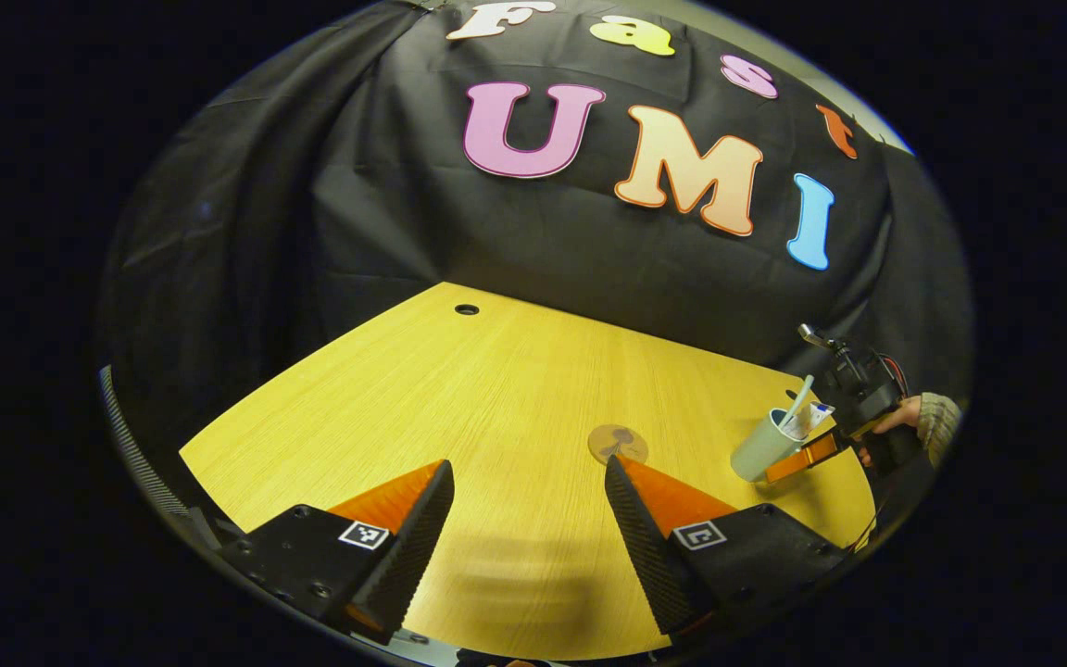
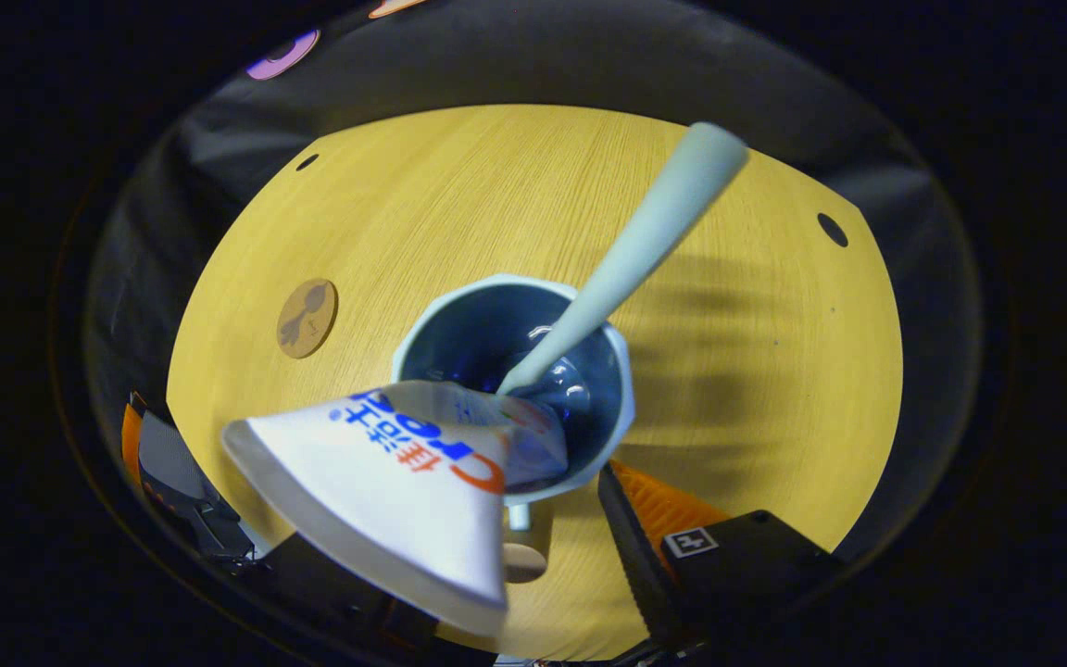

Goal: Put the toothbrush and toothpaste on the desktop into the cup, then pick up the cup and place it on the coaster on the desktop.

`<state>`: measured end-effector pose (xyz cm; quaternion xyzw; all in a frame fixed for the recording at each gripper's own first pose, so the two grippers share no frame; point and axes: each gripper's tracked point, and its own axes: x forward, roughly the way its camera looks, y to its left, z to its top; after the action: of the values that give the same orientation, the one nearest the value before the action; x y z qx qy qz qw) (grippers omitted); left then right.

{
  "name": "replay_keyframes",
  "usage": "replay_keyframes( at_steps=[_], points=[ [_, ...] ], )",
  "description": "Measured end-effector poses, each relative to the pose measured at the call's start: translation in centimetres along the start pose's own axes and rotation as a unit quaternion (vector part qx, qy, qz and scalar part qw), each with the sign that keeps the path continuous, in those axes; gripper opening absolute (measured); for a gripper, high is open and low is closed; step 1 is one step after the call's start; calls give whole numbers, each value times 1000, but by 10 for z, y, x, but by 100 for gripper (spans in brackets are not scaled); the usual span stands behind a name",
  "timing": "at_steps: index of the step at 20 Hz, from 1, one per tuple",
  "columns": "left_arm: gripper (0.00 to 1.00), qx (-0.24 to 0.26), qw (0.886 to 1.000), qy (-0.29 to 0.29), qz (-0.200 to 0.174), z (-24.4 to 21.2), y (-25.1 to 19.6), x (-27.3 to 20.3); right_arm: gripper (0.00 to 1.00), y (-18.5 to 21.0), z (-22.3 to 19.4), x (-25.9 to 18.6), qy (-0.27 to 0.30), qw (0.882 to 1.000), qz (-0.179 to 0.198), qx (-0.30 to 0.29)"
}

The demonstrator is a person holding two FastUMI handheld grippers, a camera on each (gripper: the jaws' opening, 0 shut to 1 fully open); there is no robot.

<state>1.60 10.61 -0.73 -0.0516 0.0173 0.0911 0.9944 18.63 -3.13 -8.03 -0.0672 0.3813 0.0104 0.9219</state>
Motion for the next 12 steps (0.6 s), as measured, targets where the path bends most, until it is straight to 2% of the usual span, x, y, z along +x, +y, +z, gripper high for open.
replay_keyframes(
  at_steps=[1,6,12],
  points=[
    [94,-6,1000,0,-4,0,-3,1,81,2,-1,2,5,1000,0,-2],
    [95,-8,1000,12,-24,-6,-16,7,36,-4,-3,8,17,1000,-20,0],
    [95,-6,999,20,-42,-5,-21,16,34,7,0,2,10,999,-29,-13]
  ],
)
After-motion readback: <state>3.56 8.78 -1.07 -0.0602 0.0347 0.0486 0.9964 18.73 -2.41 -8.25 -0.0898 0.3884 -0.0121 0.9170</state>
